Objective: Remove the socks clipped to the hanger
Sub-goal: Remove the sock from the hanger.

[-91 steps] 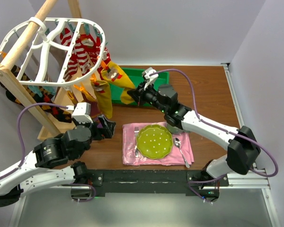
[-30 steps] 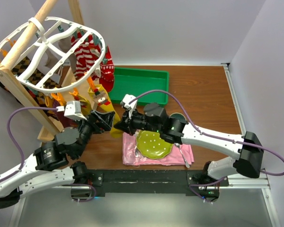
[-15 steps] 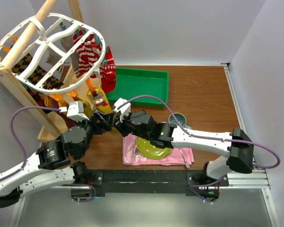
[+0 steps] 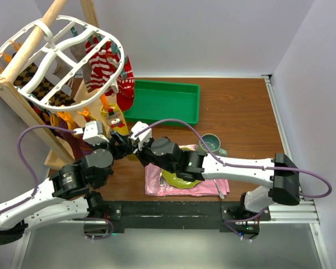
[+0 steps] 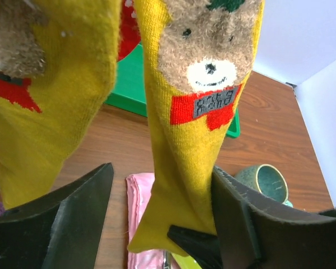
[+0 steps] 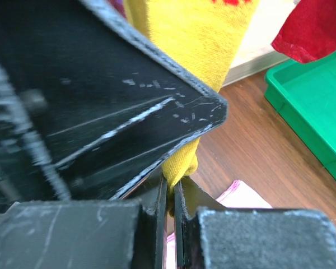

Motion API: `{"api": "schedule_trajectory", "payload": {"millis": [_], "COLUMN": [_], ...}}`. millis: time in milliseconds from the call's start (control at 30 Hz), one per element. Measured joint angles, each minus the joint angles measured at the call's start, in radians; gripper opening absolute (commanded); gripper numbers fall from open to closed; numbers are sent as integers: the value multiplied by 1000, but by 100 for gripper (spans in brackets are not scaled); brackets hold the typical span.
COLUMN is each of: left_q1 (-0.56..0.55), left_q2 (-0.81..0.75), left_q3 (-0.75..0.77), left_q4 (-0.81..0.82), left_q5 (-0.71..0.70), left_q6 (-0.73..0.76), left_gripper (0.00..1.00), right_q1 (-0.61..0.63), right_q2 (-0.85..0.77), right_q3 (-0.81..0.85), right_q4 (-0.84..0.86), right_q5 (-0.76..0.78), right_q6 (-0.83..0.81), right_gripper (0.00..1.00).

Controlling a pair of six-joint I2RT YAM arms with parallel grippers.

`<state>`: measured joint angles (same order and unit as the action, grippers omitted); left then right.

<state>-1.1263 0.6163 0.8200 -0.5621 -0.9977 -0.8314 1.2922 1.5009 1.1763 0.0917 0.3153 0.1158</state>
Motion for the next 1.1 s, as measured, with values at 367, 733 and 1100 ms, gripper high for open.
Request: {"api": "schedule_trajectory", "payload": {"millis": [367, 733, 1100], "left_q1": [0, 0, 0], "left_q2": [7, -93, -150], "left_q3": [-48, -80, -80], "left_q4": [46, 45, 21], "left_q5": [-2, 4, 67], "left_q6": [-12, 23, 31], "left_gripper": [3, 0, 0], "right_q1": [17, -38, -386], "right_q2": [24, -31, -10], "right_q3": [0, -28, 182], "right_q4": [39, 43, 115], "right_q5": [-25, -233, -715], "right_q6": [-15, -82, 23], "right_gripper": [2, 64, 63]}}
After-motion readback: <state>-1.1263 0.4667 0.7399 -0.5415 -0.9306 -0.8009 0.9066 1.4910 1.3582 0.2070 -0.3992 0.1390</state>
